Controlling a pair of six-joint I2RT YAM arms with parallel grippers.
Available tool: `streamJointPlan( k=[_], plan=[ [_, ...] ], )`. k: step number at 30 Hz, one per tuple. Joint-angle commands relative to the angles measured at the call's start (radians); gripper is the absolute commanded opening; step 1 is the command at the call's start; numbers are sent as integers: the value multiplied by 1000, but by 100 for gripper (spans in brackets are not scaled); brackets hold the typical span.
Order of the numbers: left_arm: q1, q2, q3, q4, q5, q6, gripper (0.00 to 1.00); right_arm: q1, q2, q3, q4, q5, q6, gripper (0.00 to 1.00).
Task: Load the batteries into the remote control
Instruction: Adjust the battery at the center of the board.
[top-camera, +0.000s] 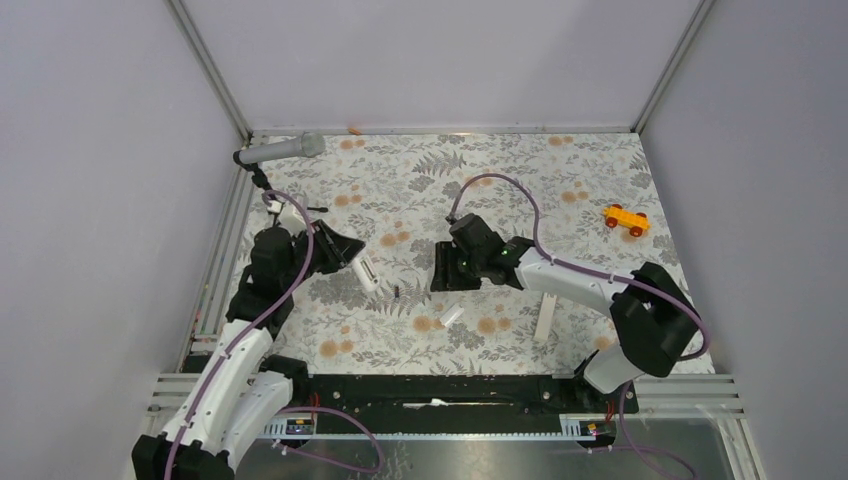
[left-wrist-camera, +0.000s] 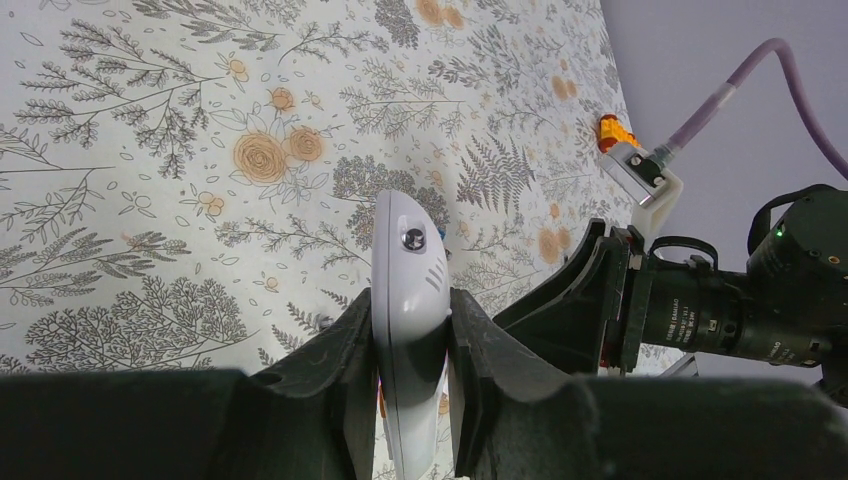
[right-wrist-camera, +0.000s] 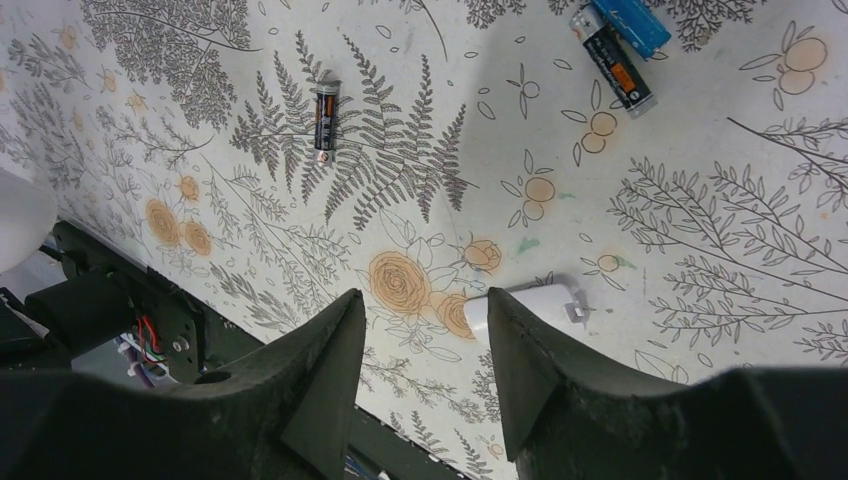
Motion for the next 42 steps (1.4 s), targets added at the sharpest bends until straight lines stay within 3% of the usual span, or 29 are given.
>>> streamJointPlan(
  k=[1, 15, 23, 28, 37, 42],
  plan=[
    [3, -39, 14, 21, -23, 29, 0, 29, 36, 71, 7, -8, 25, 54],
    [3, -242, 77, -235, -455, 71, 0, 177, 390, 472, -241, 176, 42, 52],
    [3, -273, 85, -279, -473, 82, 0, 240, 618, 749, -460, 371, 35, 55],
    [3, -286, 79, -285, -472, 80, 0, 240, 644, 755, -491, 494, 43, 55],
    [3, -288, 69, -280, -465, 69, 0, 240, 659, 727, -507, 525, 57, 52],
    [3, -291, 59, -274, -456, 56, 0, 237, 604, 647, -418, 480, 30, 38]
  ],
)
